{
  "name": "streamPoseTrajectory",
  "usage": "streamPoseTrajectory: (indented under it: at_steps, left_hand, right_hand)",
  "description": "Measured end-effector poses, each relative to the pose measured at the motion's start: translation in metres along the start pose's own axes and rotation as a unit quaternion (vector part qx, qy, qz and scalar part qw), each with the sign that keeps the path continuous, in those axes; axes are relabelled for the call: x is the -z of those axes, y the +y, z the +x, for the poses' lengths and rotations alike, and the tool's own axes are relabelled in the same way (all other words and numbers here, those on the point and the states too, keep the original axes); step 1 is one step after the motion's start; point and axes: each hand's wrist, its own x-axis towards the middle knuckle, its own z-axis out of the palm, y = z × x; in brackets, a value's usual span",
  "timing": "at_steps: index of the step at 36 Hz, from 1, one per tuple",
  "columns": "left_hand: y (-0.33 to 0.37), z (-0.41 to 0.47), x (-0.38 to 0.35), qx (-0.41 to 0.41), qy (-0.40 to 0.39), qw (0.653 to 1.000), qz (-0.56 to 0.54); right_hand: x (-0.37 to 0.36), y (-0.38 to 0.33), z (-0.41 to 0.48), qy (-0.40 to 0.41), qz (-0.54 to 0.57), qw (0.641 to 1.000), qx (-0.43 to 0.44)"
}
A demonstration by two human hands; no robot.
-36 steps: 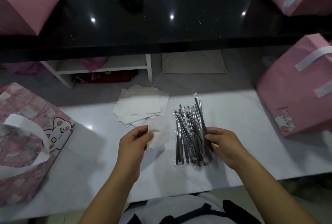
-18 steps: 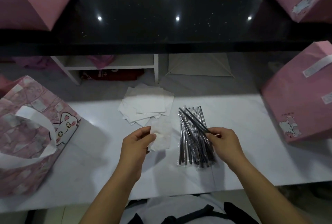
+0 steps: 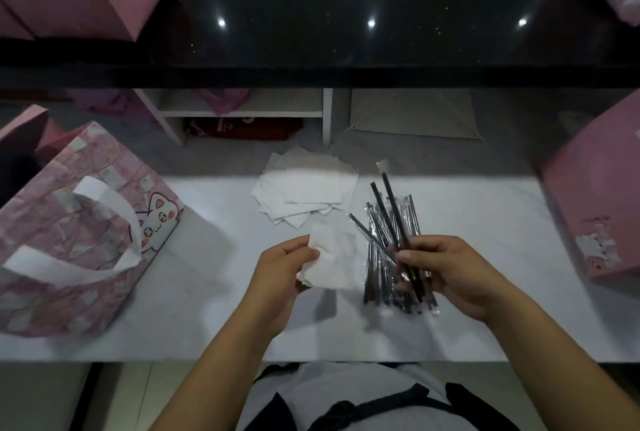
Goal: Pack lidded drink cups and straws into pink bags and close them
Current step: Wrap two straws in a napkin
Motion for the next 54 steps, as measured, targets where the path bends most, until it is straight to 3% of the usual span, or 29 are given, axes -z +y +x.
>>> streamPoseTrajectory:
  at_steps: [4,10,26,36,42,48,54]
  left_hand:
    - [0.005,-0.006,-0.006,0.004,-0.055,0.998,-0.037]
    - [0.008,-0.014,-0.013,-0.033,-0.12,0.99,-0.071]
    - [0.01,-0.02,-0.023,-0.028,-0.055,0.998,-0.027]
    - [0.01,-0.016,-0.036,-0.043,-0.07,0.997,-0.011]
    - [0.006,-0.008,-0.041,-0.04,-0.053,0.996,-0.055]
    - [0.004,-0.008,-0.037,-0.031,-0.043,0.999,-0.008]
    - [0.008,-0.007,-0.024,0.018,-0.163,0.984,-0.073]
  right_hand:
    - [-0.027,0.001,-0.004,-0.07,0.005,0.997,-0.031]
    - [-0.056,0.008,-0.004,-0.076,0.004,0.997,-0.017]
    - [-0.062,0.011,-0.008,-0.067,0.015,0.996,-0.059]
    - [-0.053,0.013,-0.014,-0.022,0.02,0.998,-0.053]
    - [-0.053,0.017,-0.016,0.059,-0.018,0.998,0.028]
    - [-0.051,0.018,-0.02,0.115,-0.048,0.991,0.057]
    - [-0.042,0.009,-0.023,0.067,-0.014,0.997,0.026]
